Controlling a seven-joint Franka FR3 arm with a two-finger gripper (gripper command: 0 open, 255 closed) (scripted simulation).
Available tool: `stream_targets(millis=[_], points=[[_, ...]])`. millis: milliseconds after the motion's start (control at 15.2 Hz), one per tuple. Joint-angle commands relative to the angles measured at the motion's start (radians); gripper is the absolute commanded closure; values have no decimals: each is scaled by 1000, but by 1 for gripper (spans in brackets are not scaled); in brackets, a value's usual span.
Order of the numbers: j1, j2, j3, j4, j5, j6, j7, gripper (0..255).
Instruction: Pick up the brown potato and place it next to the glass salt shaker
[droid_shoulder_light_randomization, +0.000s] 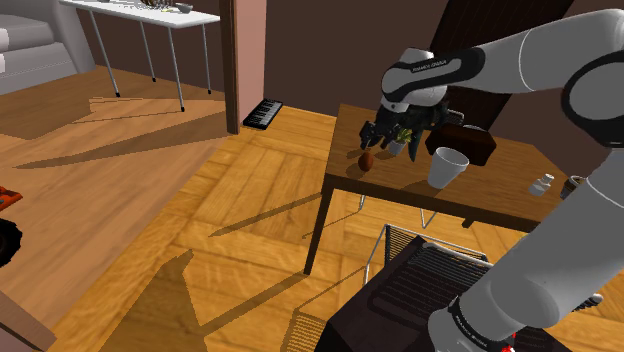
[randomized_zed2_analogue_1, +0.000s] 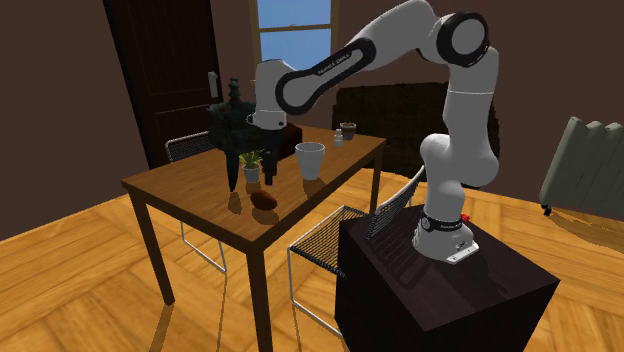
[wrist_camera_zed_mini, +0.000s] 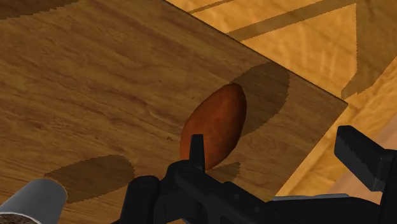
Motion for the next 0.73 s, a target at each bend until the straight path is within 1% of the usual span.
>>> stream_targets(millis=[0, 198, 264, 660], points=[[-15, 82, -13, 52, 28, 14, -28, 0], [-40, 194, -23, 128, 69, 26, -58, 0], [-43, 204, -23, 135, 72, 26, -60, 0], [-45, 247, -14, 107, 95, 94, -75, 0]])
